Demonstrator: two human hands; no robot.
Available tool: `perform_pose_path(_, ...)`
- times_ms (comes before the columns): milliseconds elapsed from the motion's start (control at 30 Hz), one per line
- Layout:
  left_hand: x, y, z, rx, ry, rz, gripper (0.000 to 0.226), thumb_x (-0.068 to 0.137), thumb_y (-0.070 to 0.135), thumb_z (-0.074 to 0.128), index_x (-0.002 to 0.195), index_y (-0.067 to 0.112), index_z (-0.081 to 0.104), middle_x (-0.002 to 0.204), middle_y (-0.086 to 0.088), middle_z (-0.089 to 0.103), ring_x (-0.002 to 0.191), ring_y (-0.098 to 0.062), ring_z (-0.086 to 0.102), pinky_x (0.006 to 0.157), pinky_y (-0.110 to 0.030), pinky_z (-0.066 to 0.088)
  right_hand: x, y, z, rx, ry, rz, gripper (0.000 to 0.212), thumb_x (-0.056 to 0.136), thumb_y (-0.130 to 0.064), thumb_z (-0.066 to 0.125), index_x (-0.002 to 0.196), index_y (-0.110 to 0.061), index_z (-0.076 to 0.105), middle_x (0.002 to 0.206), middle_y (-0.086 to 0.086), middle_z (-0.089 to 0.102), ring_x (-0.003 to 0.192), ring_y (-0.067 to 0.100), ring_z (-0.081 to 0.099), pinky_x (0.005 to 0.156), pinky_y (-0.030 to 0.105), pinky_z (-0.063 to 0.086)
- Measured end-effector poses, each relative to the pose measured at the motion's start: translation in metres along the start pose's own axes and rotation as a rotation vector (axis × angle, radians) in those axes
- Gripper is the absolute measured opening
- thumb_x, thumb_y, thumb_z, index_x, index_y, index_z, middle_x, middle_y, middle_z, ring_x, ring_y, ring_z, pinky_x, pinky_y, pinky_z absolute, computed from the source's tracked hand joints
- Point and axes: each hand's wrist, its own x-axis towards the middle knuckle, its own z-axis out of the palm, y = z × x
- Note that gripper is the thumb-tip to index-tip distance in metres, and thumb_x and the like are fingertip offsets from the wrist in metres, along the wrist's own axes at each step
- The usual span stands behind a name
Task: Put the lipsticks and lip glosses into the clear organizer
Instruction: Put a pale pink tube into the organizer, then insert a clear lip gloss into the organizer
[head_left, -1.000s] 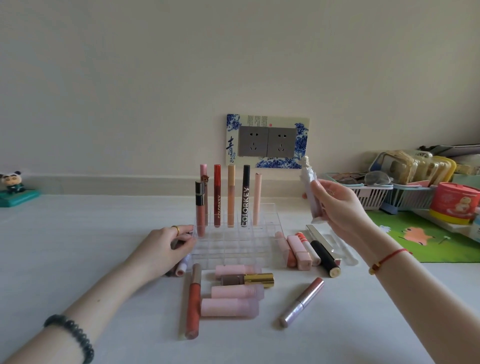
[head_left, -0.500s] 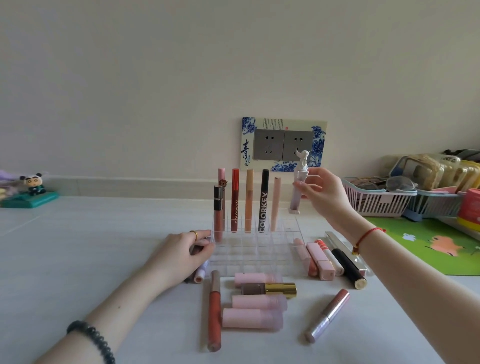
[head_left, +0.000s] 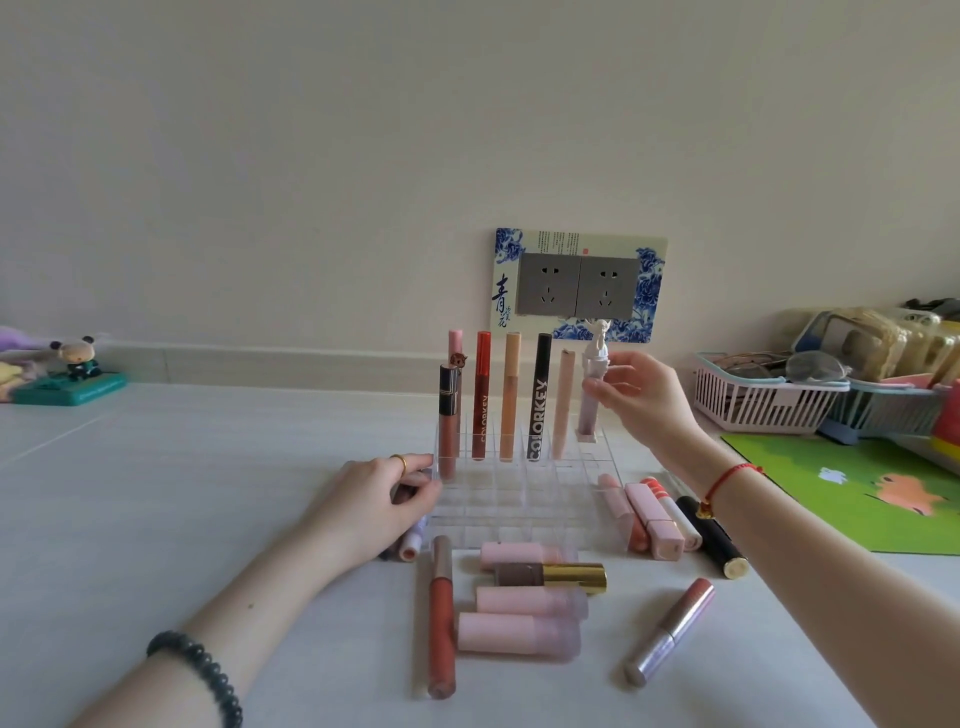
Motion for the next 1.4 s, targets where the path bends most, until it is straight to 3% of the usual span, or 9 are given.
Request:
perform_pose_path(100,0.002,-0.002,0.001,-0.013,-0.008,0.001,0.041,0.086,0.033,0.052,0.126,0.023,0.052,0.084,0.01,0.073,0.056,0.005,0.057,0.055,-0.021,0.048,-0.002,0.006,0.0,-0.051,-0.006,-0.002,0.025,0.076,-0.01,0.069,0.098,-0.011,0.058,0.085,0.002,0.064,0.076,0.012,0.061,0.067,0.015,0.048)
perform_pose_path(367,0.002,-0.003,0.002,-0.073,-0.019,-0.025,0.041,0.086,0.032,0.054,0.126,0.023,0.052,0.057,0.018,0.062,0.057,-0.006,0.054,0.057,-0.027,0.047,-0.006,0.017,0.001,-0.091,-0.019,0.012,0.029,0.073,-0.012,0.072,0.099,-0.007,0.061,0.083,0.001,0.064,0.07,0.004,0.058,0.061,0.01,0.047)
perform_pose_path(533,0.0,0.0,0.0,-0.032,-0.014,-0.014,0.04,0.087,0.031,0.054,0.126,0.023,0.052,0.079,0.014,0.069,0.073,-0.006,0.063,0.062,-0.029,0.053,-0.006,0.019,0.0,-0.096,-0.007,0.003,0.03,0.073,-0.011,0.072,0.101,-0.005,0.061,0.085,0.003,0.064,0.07,0.003,0.057,0.06,0.0,0.044)
perform_pose_path(633,0.002,-0.001,0.002,-0.041,-0.023,-0.011,0.04,0.087,0.032,0.053,0.125,0.023,0.053,0.059,0.018,0.063,0.052,0.0,0.053,0.055,-0.025,0.044,-0.005,0.018,-0.001,-0.127,-0.013,-0.006,0.032,0.073,-0.011,0.072,0.103,-0.004,0.061,0.083,0.001,0.064,0.07,0.002,0.057,0.061,-0.001,0.044)
perform_pose_path(800,0.003,-0.003,0.003,-0.034,-0.027,-0.01,0.038,0.087,0.031,0.053,0.125,0.024,0.053,0.045,0.021,0.059,0.046,0.005,0.052,0.052,-0.022,0.042,-0.007,0.014,-0.011,-0.161,-0.044,-0.006,0.038,0.073,-0.013,0.072,0.108,-0.007,0.059,0.088,0.002,0.066,0.074,0.006,0.06,0.063,0.008,0.046)
perform_pose_path(1133,0.001,0.002,0.002,-0.02,-0.004,-0.023,0.039,0.087,0.029,0.054,0.125,0.02,0.054,0.082,0.018,0.065,0.078,-0.011,0.062,0.061,-0.019,0.048,-0.017,-0.006,-0.073,-0.111,0.079,-0.011,0.022,0.078,-0.017,0.068,0.1,-0.018,0.066,0.086,-0.008,0.067,0.067,-0.008,0.062,0.062,0.002,0.048)
perform_pose_path(1200,0.001,0.001,0.002,-0.039,-0.014,-0.04,0.037,0.087,0.027,0.053,0.124,0.02,0.054,0.076,0.017,0.067,0.065,-0.011,0.061,0.049,-0.015,0.045,-0.026,0.003,-0.08,-0.193,0.1,0.001,0.02,0.078,-0.014,0.067,0.098,-0.014,0.067,0.085,-0.002,0.068,0.062,-0.005,0.061,0.057,0.003,0.047)
perform_pose_path(1267,0.001,-0.001,0.003,-0.067,-0.024,-0.049,0.036,0.087,0.026,0.054,0.123,0.02,0.054,0.061,0.018,0.067,0.072,-0.021,0.066,0.045,-0.012,0.045,-0.035,0.017,-0.084,-0.378,0.1,0.047,0.018,0.078,-0.014,0.067,0.095,-0.01,0.069,0.082,0.003,0.067,0.063,0.003,0.058,0.055,0.009,0.046)
perform_pose_path(1400,0.002,0.001,0.004,-0.096,-0.009,-0.049,0.04,0.087,0.025,0.055,0.127,0.017,0.052,0.08,0.027,0.056,0.091,-0.026,0.066,0.053,-0.006,0.045,-0.048,0.042,-0.088,-0.721,-0.014,0.155,0.017,0.076,-0.019,0.069,0.087,-0.007,0.072,0.073,0.003,0.061,0.065,0.013,0.052,0.052,0.016,0.035)
